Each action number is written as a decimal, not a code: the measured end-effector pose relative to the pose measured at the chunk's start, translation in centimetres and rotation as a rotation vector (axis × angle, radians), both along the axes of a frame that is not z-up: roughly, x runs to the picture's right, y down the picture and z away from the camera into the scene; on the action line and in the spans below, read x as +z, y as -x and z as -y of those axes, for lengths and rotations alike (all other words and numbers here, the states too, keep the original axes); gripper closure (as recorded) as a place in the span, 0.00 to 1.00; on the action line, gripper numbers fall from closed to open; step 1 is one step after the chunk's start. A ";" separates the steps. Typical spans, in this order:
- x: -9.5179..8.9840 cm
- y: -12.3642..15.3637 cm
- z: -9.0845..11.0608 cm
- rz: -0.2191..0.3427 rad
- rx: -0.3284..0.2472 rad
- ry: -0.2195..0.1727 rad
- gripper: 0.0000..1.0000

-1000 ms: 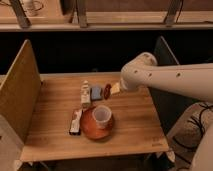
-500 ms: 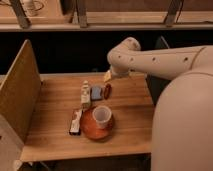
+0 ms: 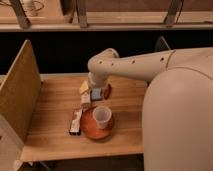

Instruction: Move the arm in a circular motion

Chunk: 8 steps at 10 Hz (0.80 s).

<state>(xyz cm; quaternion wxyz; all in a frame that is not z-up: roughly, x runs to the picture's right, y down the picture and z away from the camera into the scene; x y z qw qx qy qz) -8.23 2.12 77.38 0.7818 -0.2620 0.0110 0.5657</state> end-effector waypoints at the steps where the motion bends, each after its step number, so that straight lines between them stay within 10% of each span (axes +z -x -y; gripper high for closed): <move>1: -0.5 0.8 -1.0 0.029 -0.017 0.007 0.20; 4: -2.5 -0.6 -3.6 0.044 -0.016 0.006 0.20; 8: -6.2 -13.6 -1.7 -0.189 0.113 -0.099 0.20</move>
